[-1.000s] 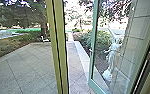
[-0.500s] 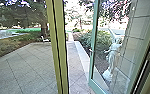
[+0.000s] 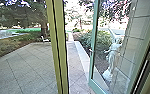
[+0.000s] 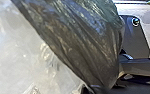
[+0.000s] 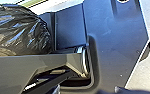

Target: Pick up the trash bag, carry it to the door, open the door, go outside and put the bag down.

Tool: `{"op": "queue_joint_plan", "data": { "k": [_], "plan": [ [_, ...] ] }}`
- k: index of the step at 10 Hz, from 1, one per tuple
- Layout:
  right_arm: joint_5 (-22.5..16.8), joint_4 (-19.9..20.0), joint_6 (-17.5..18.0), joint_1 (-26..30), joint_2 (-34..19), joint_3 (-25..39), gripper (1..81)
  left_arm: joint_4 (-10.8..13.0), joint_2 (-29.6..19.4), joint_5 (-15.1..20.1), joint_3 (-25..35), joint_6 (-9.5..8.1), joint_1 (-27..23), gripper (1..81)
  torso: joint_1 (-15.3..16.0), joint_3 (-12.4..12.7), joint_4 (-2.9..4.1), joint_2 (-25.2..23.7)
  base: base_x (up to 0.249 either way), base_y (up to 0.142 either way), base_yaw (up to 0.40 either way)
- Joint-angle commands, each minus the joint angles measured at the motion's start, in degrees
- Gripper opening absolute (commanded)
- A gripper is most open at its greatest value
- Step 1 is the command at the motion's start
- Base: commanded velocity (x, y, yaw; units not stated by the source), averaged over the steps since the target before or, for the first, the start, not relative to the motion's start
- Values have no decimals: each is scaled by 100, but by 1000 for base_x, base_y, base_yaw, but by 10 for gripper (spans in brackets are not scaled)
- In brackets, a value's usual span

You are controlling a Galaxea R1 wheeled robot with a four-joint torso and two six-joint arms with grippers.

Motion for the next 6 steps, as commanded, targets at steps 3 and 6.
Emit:
{"op": "queue_joint_plan", "data": {
  "k": [3,6],
  "plan": [
    [-381,-65,-68,221,86,35,811,80,-17,327,32,31,-263,10,-2,0,0,0,0,-53,0],
    [-355,-206,-50,195,103,52,811,71,-26,327,32,23,-263,10,-2,0,0,0,0,-93,0]
  ]
}}
